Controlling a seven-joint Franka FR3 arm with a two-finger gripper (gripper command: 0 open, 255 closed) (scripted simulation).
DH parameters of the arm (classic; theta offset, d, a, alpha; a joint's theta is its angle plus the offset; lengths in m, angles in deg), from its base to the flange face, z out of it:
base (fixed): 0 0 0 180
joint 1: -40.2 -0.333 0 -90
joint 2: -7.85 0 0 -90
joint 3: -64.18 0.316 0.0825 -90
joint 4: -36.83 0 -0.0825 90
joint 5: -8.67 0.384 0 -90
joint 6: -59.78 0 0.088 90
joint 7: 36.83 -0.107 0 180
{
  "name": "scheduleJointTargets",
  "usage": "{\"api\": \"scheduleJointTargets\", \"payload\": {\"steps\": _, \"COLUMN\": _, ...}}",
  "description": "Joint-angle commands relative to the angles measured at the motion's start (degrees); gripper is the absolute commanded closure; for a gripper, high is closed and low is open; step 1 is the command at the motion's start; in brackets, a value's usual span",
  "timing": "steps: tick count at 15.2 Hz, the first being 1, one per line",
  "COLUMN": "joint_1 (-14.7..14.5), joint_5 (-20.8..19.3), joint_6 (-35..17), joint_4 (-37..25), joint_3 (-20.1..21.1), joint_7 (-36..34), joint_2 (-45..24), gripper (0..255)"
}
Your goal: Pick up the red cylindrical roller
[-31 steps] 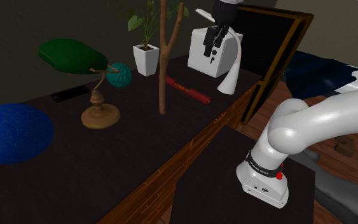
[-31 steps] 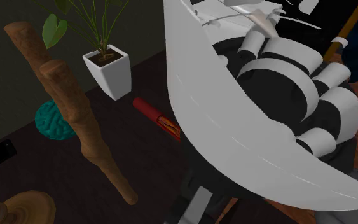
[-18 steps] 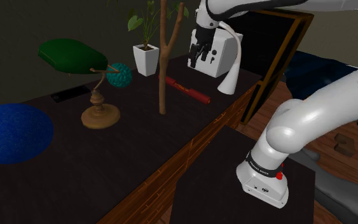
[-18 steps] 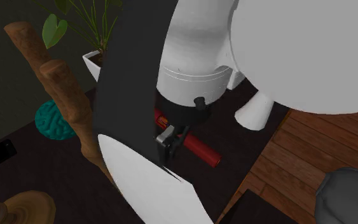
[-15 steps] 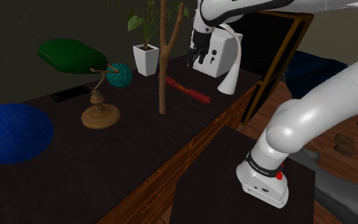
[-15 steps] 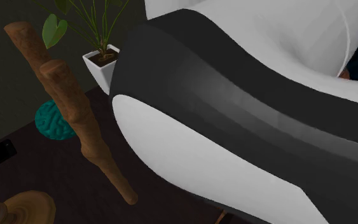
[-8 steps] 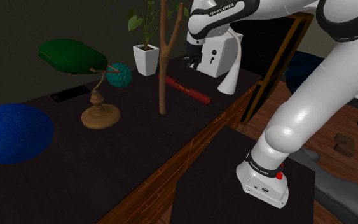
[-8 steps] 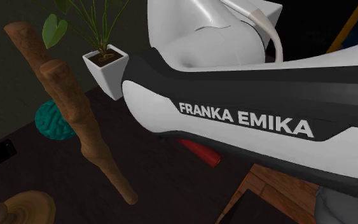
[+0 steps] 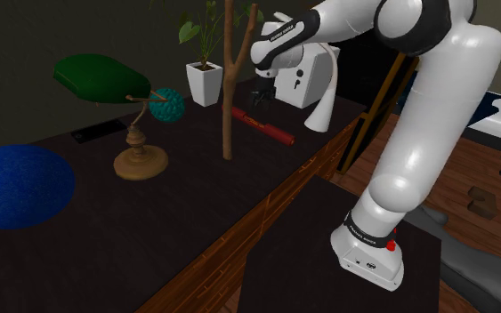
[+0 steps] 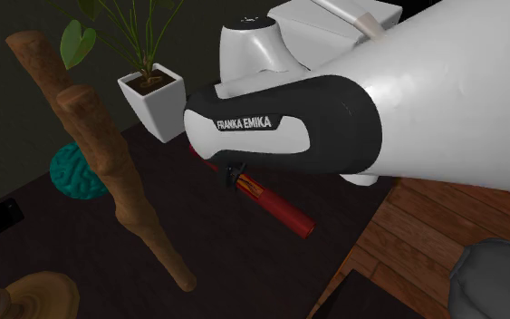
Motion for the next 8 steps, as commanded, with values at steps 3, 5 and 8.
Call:
{"api": "scheduleJointTargets", "payload": {"steps": 3, "joint_1": 1.95, "joint_5": 3.80, "joint_6": -0.83, "joint_4": -6.72, "joint_3": -0.21, "joint_7": 2.70, "joint_2": -9.08, "gripper": 0}}
{"api": "scheduleJointTargets", "payload": {"steps": 5, "joint_1": 2.34, "joint_5": 4.39, "joint_6": -1.55, "joint_4": -7.35, "joint_3": -0.07, "joint_7": 3.11, "joint_2": -10.64, "gripper": 0}}
{"api": "scheduleJointTargets", "payload": {"steps": 8, "joint_1": 2.47, "joint_5": 4.87, "joint_6": -3.46, "joint_4": -6.69, "joint_3": 0.13, "joint_7": 3.48, "joint_2": -11.93, "gripper": 0}}
